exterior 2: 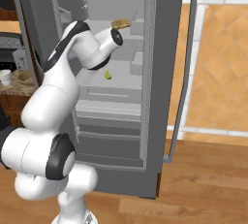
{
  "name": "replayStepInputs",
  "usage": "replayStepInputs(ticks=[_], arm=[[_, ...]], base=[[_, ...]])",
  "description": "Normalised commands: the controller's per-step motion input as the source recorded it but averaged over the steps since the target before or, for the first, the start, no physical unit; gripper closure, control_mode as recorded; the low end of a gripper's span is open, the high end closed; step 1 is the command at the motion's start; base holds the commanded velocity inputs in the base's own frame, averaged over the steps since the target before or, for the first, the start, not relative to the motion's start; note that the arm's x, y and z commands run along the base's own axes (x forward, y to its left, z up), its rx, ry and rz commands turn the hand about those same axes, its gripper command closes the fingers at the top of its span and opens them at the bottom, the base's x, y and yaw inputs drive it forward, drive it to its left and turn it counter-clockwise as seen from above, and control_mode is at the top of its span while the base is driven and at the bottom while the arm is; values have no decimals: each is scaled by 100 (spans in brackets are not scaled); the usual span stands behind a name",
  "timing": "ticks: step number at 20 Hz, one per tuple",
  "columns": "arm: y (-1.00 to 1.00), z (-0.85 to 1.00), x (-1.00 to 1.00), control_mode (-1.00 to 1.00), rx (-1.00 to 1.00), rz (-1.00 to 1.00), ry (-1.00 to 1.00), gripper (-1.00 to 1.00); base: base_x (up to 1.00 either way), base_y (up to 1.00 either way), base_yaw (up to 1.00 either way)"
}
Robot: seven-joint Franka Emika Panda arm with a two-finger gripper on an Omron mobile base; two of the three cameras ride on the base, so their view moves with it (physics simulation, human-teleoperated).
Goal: Grab a lemon wedge from the fridge and one ice cube from the ice bowl, and put them in the glass of lemonade.
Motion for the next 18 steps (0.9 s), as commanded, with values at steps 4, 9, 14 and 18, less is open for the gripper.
replayStepInputs(ticks=[4,9,14,18], arm=[[18,-41,31,-100,1,4,0,-100],[20,-33,30,-100,1,1,0,-100],[31,-9,1,-100,7,4,0,-100],[48,-22,0,-100,11,9,0,-100]], base=[[0,0,0],[0,0,0],[0,0,0],[0,0,0]])
